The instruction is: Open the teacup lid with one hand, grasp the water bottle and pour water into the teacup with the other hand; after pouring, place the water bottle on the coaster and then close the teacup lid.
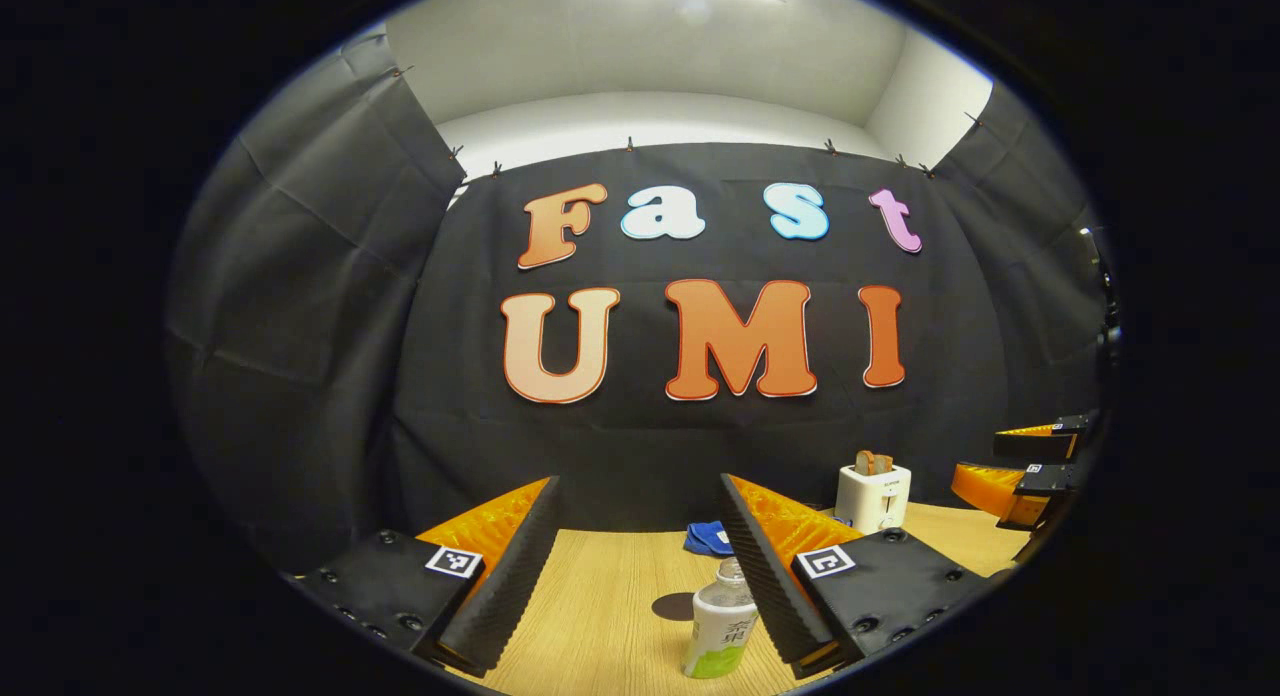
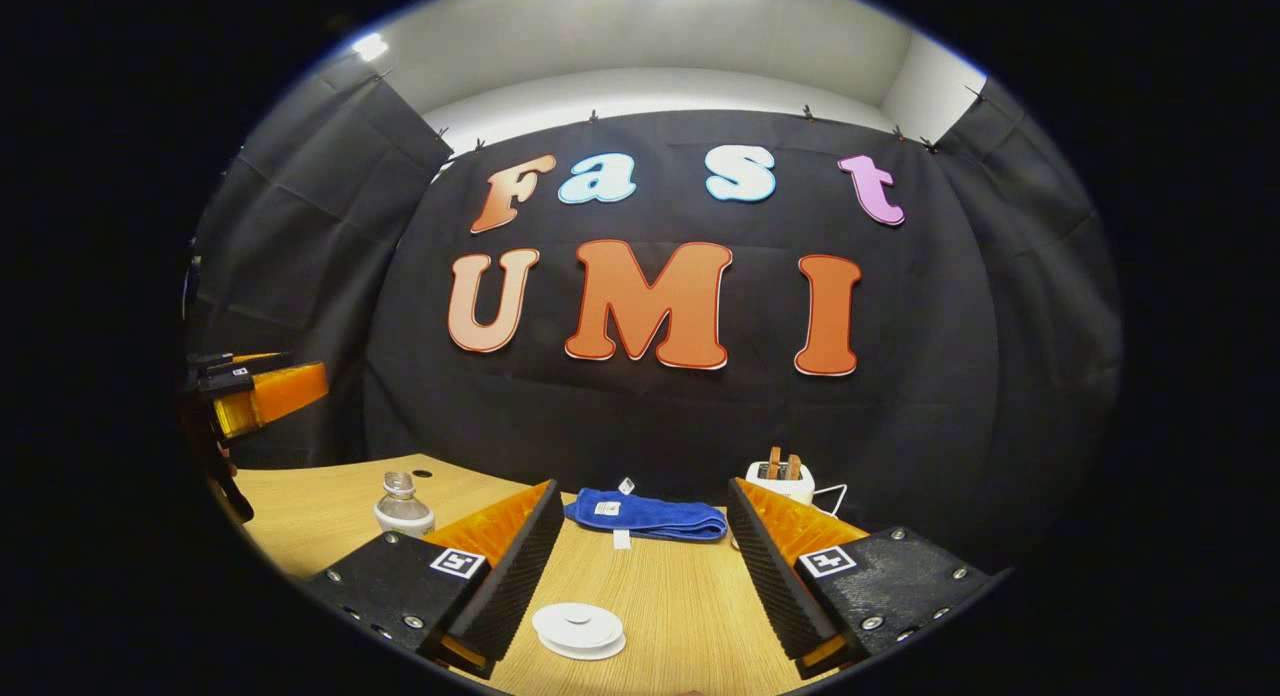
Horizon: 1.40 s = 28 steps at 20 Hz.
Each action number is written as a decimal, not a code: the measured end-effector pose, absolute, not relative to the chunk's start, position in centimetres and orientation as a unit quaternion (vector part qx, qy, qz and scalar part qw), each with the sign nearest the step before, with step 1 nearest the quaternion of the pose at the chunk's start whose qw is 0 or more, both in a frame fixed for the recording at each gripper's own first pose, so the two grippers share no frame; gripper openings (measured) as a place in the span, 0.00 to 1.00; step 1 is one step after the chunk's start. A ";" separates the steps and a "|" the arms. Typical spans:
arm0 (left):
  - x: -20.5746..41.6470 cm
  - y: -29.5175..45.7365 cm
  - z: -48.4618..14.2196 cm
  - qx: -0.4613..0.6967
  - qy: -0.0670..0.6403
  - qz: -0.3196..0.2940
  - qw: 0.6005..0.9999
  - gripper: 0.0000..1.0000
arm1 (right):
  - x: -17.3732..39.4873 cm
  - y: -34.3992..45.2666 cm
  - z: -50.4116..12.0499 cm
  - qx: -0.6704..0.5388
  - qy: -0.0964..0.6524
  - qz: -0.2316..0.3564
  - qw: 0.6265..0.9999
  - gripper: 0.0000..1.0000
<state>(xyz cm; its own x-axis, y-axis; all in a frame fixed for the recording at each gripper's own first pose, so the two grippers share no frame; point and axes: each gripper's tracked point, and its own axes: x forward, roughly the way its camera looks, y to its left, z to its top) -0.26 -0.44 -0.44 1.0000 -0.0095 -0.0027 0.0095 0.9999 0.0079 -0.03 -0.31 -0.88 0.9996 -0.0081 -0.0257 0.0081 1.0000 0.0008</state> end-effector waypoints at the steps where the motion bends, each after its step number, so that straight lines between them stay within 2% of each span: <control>1: -0.2 -0.5 -0.4 0.004 0.002 -0.005 1.000 0.97 | 0.0 -0.3 -1.1 0.001 0.015 -0.004 1.000 0.98; 5: -0.1 -1.0 -0.9 0.009 0.003 -0.014 1.000 0.99 | 0.9 -0.1 -2.7 0.008 0.029 0.000 1.000 0.98; 16: -0.5 -0.2 -3.2 0.011 0.022 -0.011 1.000 0.97 | 3.1 1.9 -13.0 0.040 0.154 0.026 0.987 0.94; 24: -0.6 0.4 -4.8 0.022 0.039 -0.004 0.999 0.97 | 3.5 5.6 -17.2 0.032 0.203 0.075 0.976 0.76; 28: -0.7 0.7 -5.3 0.022 0.044 -0.001 0.999 0.98 | 3.7 6.4 -18.7 0.015 0.218 0.081 0.972 0.68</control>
<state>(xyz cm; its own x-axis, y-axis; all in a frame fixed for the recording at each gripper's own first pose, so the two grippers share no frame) -0.66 0.65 -5.32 0.9962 0.0008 -0.0875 0.0030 0.9990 0.0437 3.67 6.39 -18.66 0.8916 0.1632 -0.4224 -0.1501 0.9866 0.0644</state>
